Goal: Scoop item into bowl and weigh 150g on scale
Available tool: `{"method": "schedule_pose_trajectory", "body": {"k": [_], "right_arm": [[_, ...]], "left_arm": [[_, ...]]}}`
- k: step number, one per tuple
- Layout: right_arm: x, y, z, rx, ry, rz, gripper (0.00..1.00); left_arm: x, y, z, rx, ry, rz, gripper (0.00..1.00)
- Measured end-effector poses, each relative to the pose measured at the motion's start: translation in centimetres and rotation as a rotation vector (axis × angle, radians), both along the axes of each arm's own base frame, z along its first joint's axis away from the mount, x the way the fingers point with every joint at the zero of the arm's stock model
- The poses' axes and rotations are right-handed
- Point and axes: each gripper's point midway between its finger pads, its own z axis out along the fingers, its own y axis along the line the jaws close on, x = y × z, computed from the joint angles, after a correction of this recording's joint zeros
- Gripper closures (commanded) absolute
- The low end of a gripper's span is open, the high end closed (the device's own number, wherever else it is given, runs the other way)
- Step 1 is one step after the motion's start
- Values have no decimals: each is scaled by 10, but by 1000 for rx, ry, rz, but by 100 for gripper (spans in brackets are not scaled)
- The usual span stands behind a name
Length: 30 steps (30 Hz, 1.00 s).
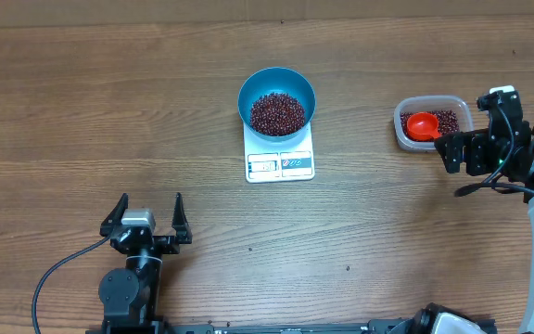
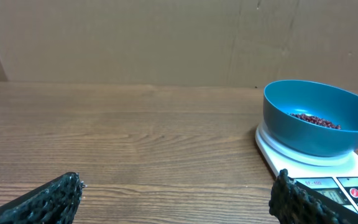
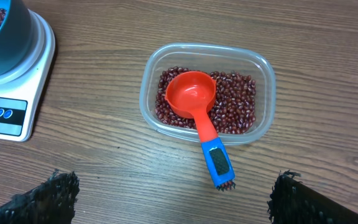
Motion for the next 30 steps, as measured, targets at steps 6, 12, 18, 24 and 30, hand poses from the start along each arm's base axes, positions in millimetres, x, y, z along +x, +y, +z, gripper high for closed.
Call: {"method": "schedule_pose_trajectory", "body": {"k": [6,12,18,24,30], "right_arm": [[0,0,0,0,0,0,0],[0,0,0,0,0,0,0],[0,0,0,-1,-2,0,0],[7,4,29,-17,-127,22,0],[7,21,82,-29,-364,99,0]], "left_arm": [[0,0,0,0,0,0,1],[0,0,0,0,0,0,1],[0,0,0,0,0,0,0],[0,0,0,0,0,0,0],[0,0,0,0,0,0,0]]}}
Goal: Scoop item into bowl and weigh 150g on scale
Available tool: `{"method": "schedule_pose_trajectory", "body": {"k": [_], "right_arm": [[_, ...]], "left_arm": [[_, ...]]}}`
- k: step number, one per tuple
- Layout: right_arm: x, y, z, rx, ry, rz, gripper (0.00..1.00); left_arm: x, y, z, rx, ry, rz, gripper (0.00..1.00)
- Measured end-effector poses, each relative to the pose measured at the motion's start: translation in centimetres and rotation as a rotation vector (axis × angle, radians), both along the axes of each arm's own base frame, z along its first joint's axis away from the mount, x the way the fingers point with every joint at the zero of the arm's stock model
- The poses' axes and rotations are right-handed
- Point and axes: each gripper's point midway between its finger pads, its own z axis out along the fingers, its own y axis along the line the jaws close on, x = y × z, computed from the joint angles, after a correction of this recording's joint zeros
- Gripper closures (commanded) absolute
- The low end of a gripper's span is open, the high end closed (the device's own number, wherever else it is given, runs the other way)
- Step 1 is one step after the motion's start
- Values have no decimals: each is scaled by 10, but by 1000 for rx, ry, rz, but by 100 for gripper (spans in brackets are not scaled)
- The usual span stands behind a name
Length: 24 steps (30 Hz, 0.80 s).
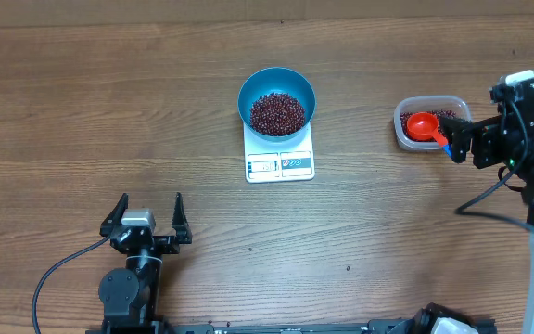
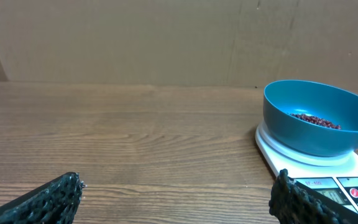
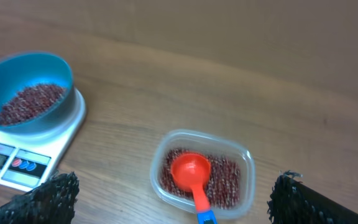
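Note:
A blue bowl (image 1: 277,102) holding red beans sits on a white scale (image 1: 280,164) at the table's middle; both also show in the left wrist view, bowl (image 2: 319,118) on scale (image 2: 328,171). At the right a clear plastic tub (image 1: 459,105) of beans has a red scoop (image 1: 422,126) with a blue handle lying in it. My right gripper (image 1: 456,141) is open just right of the tub, raised, nothing between its fingers; its view shows tub (image 3: 246,171), scoop (image 3: 191,171) and bowl (image 3: 33,93). My left gripper (image 1: 146,208) rests open near the front left.
Wooden tabletop (image 1: 109,102) all round. A cardboard-coloured wall (image 2: 135,37) stands behind the table's far edge. The right arm's cable (image 1: 489,190) loops below its wrist.
My right gripper has drawn back to the right and risen, so its view now takes in tub and bowl together. The scoop still lies in the tub. The left arm has not moved.

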Motion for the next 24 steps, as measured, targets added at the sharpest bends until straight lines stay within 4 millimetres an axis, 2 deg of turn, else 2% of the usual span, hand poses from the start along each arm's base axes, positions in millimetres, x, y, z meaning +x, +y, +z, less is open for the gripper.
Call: {"method": "schedule_pose_trajectory", "body": {"k": [2,8,11,17,24], "right_arm": [[-5,8,1,9,-50,29,0],[-15,19,-24,67,-102,39,0],[-21,26,-26,74,-149,48,0],[-38,58,-24,48,-311,142,0],[-63,88,-54,34,-430,231,0]], "left_arm": [[0,0,0,0,0,0,1],[0,0,0,0,0,0,1],[0,0,0,0,0,0,1],[0,0,0,0,0,0,1],[0,0,0,0,0,0,0]]}}
